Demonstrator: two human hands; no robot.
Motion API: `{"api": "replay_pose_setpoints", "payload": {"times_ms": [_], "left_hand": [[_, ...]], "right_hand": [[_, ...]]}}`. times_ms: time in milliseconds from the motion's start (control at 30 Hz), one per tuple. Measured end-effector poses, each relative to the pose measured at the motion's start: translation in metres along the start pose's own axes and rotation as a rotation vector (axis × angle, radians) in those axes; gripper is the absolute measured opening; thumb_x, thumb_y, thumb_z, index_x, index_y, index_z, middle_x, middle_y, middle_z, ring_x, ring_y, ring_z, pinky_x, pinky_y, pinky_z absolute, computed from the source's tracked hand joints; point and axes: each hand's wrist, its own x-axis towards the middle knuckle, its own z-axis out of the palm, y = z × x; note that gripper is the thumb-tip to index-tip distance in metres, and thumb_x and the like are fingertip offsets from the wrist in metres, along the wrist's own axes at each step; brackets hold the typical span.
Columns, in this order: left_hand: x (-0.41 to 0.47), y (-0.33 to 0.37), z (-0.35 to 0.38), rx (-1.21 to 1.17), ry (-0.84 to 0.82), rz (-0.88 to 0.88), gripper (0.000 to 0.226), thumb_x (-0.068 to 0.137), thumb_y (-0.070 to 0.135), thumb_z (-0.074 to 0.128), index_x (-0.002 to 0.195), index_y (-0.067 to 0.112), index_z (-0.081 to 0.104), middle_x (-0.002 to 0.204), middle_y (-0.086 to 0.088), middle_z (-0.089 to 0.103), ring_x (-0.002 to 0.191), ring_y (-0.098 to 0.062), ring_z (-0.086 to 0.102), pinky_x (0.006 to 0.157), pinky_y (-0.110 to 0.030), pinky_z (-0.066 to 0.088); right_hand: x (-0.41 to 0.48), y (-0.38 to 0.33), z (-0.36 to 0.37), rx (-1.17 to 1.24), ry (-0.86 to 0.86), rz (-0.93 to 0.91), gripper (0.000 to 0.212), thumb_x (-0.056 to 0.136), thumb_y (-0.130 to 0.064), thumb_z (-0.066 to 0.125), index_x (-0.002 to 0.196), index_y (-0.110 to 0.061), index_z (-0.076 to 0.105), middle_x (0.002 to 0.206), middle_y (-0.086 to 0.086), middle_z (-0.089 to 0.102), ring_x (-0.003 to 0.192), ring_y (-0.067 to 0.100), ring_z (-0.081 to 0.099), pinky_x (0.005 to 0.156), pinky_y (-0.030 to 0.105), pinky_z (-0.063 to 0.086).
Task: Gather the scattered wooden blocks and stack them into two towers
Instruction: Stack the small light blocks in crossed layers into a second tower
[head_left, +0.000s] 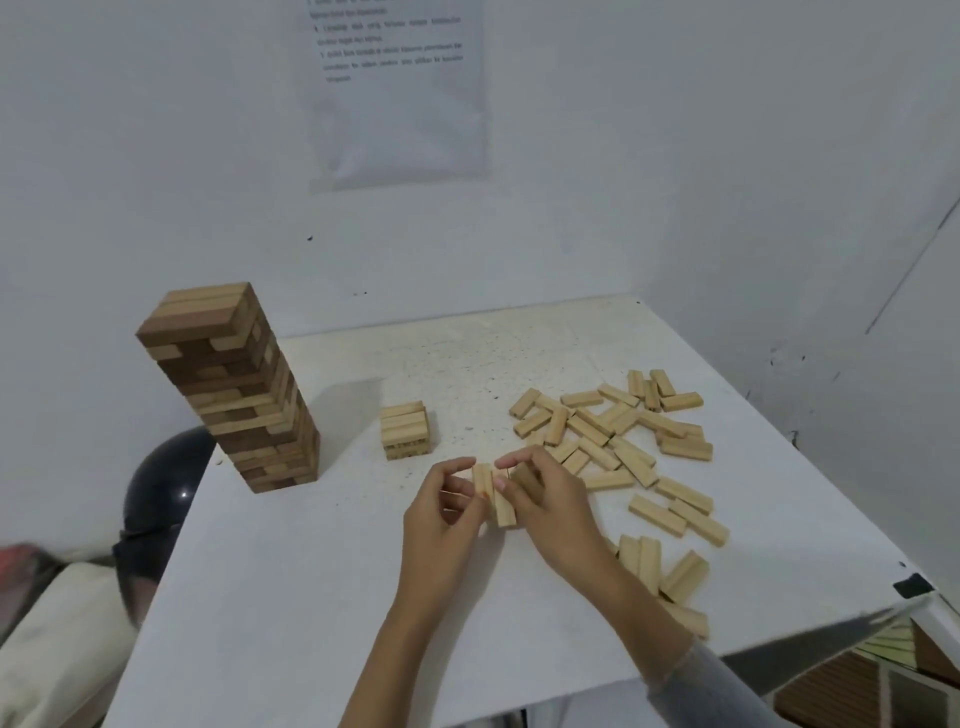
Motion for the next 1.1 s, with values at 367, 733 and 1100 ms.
{"api": "replay_pose_setpoints", "payload": {"times_ms": [367, 733, 1100], "left_hand": [[-0.008, -0.022, -0.041, 0.247, 0.036, 0.029, 0.032, 0.085, 0.021, 0.063, 0.115, 0.029, 0.06, 0.097, 0.003, 0.059, 0.085, 0.0, 0.055, 0.073, -0.01, 0.043], [-0.02, -0.025, -0.044, 0.268, 0.072, 0.111, 0.04, 0.087, 0.012, 0.069, 0.122, 0.027, 0.058, 0.112, 0.014, 0.055, 0.105, 0.006, 0.052, 0.079, -0.007, 0.039], [-0.022, -0.024, -0.043, 0.294, -0.003, 0.151, 0.053, 0.076, 0.023, 0.068, 0.126, 0.031, 0.054, 0.112, 0.014, 0.055, 0.106, -0.002, 0.054, 0.082, -0.006, 0.037]], "right_hand": [[-0.001, 0.003, 0.039, -0.167, -0.086, -0.042, 0.009, 0.093, -0.019, 0.061, 0.102, -0.021, 0.06, 0.104, -0.006, 0.054, 0.097, 0.007, 0.054, 0.08, 0.01, 0.04], [-0.01, 0.004, 0.028, 0.006, 0.11, -0.034, 0.018, 0.094, -0.008, 0.056, 0.093, -0.019, 0.071, 0.087, -0.005, 0.061, 0.08, 0.001, 0.049, 0.069, 0.009, 0.038], [-0.007, 0.005, 0.017, -0.012, -0.117, -0.026, 0.019, 0.091, -0.011, 0.062, 0.107, -0.021, 0.068, 0.097, -0.003, 0.059, 0.08, -0.001, 0.052, 0.072, 0.009, 0.041]]}}
